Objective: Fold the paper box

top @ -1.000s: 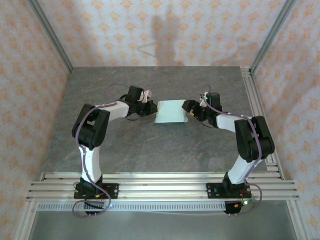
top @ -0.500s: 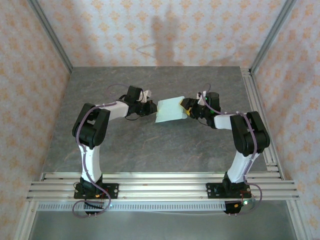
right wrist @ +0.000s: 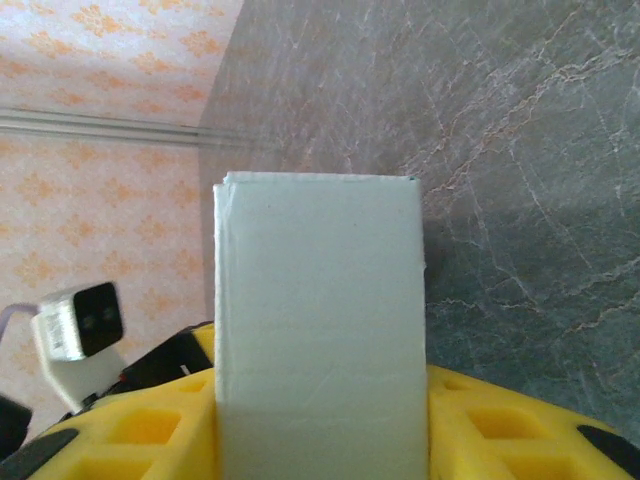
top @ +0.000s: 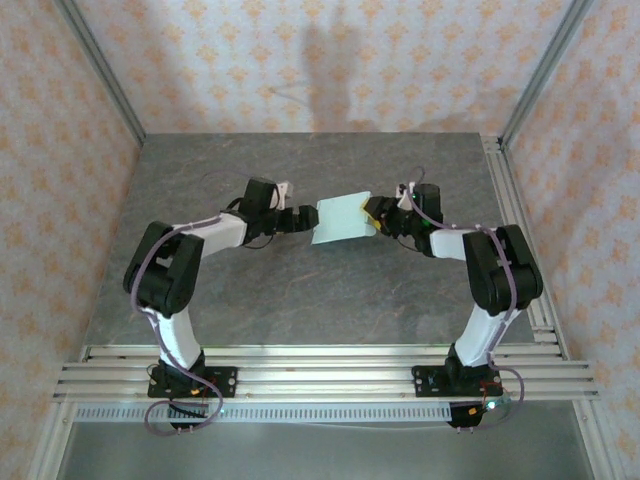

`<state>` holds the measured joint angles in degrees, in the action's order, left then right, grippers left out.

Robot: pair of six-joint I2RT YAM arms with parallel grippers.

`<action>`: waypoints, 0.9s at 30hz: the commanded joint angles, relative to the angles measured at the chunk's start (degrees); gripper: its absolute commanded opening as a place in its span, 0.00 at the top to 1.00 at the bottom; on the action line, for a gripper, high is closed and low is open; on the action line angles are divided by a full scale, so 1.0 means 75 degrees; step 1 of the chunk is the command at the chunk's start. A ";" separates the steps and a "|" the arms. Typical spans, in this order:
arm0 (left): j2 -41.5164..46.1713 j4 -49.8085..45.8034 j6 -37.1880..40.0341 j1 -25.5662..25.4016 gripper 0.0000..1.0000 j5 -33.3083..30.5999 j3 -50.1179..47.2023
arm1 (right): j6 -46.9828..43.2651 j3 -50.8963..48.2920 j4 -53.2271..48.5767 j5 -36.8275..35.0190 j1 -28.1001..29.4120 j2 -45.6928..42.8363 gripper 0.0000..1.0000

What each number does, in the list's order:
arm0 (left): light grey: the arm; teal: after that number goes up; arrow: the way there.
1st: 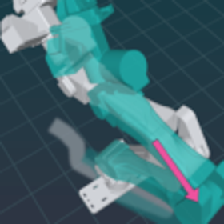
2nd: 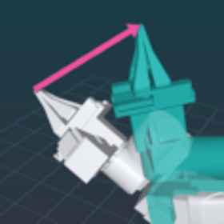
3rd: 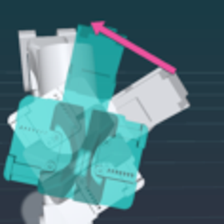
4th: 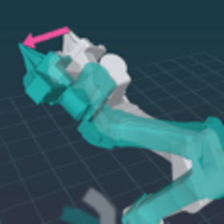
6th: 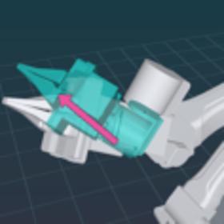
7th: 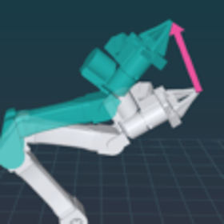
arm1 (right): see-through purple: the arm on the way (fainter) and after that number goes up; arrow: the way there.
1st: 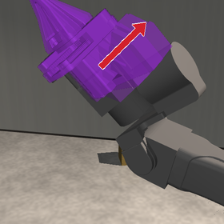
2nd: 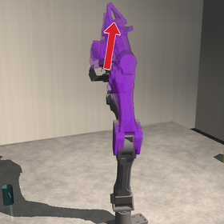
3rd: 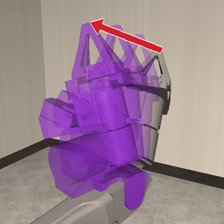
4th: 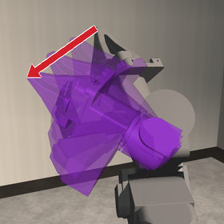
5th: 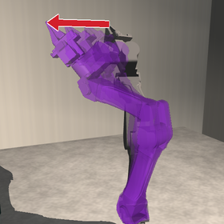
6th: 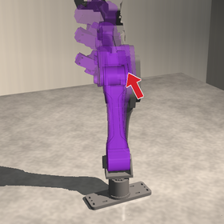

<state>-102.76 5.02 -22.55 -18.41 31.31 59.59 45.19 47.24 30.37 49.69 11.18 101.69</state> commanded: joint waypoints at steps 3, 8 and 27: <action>0.1149 0.0997 0.1225 -0.0176 0.00 -0.1347 -0.0605 | 0.0331 -0.0128 0.0062 0.0093 -0.0209 -0.0770 0.55; 0.1848 0.0893 0.2150 -0.0181 0.00 -0.1409 -0.0601 | 0.0423 -0.0262 -0.0080 0.0102 -0.0393 -0.1261 0.55; 0.3064 0.4001 0.7682 -0.1003 0.00 -0.1826 -0.2737 | 0.1596 -0.0475 -0.0502 0.1442 -0.1229 -0.2917 0.58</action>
<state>-81.97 29.02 23.29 -24.01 19.86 39.77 54.98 44.14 26.96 56.69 2.35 81.93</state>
